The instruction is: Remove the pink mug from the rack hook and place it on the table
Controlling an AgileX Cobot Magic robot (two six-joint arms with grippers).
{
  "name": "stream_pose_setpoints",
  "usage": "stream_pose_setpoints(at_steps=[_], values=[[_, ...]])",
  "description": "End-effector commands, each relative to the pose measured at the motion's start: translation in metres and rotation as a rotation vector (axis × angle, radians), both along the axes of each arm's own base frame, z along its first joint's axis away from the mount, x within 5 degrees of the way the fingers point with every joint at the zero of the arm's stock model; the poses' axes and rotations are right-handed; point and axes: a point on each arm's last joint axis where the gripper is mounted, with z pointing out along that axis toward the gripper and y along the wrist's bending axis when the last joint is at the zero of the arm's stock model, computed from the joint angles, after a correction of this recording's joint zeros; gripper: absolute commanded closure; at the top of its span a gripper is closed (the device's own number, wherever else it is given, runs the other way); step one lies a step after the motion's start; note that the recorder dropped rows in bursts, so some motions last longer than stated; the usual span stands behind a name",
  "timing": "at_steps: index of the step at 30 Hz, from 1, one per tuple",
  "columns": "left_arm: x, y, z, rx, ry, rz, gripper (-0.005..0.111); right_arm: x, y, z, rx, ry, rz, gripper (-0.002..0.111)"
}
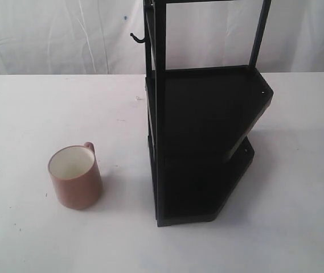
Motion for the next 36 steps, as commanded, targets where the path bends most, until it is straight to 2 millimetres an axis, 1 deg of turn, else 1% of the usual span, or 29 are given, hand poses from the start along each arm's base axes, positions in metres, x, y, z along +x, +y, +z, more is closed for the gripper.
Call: stream_pose_setpoints(at_steps=[1, 4, 6, 8, 11, 12, 15, 16, 17, 21, 23, 24, 25, 26, 27, 31, 36], values=[[0.0, -0.001, 0.001, 0.014, -0.015, -0.025, 0.107, 0.0, 0.0, 0.001, -0.007, -0.007, -0.006, 0.108], [0.0, -0.004, 0.001, 0.017, -0.023, -0.085, 0.107, 0.0, 0.0, 0.001, -0.007, -0.007, -0.006, 0.108], [-0.006, -0.007, 0.002, 0.024, -0.065, -0.147, 0.107, 0.0, 0.0, 0.001, -0.007, -0.007, -0.006, 0.108], [-0.004, -0.008, -0.003, 0.037, -0.055, -0.184, 0.107, 0.0, 0.0, 0.001, -0.007, -0.007, -0.006, 0.108], [-0.003, -0.003, -0.027, 0.078, 0.105, -0.146, 0.107, 0.0, 0.0, 0.001, -0.007, -0.007, -0.006, 0.108], [0.0, -0.002, -0.05, 0.076, 0.204, -0.144, 0.107, 0.0, 0.0, 0.001, -0.007, -0.007, -0.006, 0.108], [0.004, -0.003, -0.082, 0.067, 0.278, -0.156, 0.107, 0.0, 0.0, 0.001, -0.007, -0.007, -0.006, 0.108], [0.006, -0.004, -0.092, 0.049, 0.267, -0.171, 0.107, 0.0, 0.0, 0.001, -0.007, -0.007, -0.006, 0.108], [0.008, -0.005, -0.088, 0.08, 0.234, -0.19, 0.107, 0.0, 0.0, 0.001, -0.007, -0.007, -0.006, 0.108], [0.009, -0.014, -0.087, 0.087, 0.214, -0.273, 0.107, 0.0, 0.0, 0.001, -0.007, -0.007, -0.006, 0.108], [0.011, -0.012, -0.082, 0.19, 0.176, -0.259, 0.107, 0.0, 0.0, 0.0, -0.007, -0.005, -0.006, 0.108], [0.011, -0.012, -0.082, 0.255, 0.193, -0.267, 0.107, 0.0, 0.0, 0.0, -0.007, -0.005, -0.006, 0.108], [0.009, -0.012, -0.088, 0.275, 0.265, -0.292, 0.107, 0.0, 0.0, 0.0, -0.007, -0.005, -0.006, 0.108], [0.008, -0.013, -0.091, 0.282, 0.31, -0.304, 0.107, 0.0, 0.0, 0.0, -0.007, -0.005, -0.006, 0.108], [0.008, -0.013, -0.092, 0.299, 0.319, -0.309, 0.107, 0.0, 0.0, 0.0, -0.007, -0.005, -0.006, 0.108], [0.01, -0.012, -0.085, 0.322, 0.247, -0.29, 0.107, 0.0, 0.0, 0.0, -0.007, -0.005, -0.006, 0.108], [0.009, -0.012, -0.088, 0.306, 0.28, -0.3, 0.107, 0.0, 0.0, 0.0, -0.007, -0.005, -0.006, 0.108]])
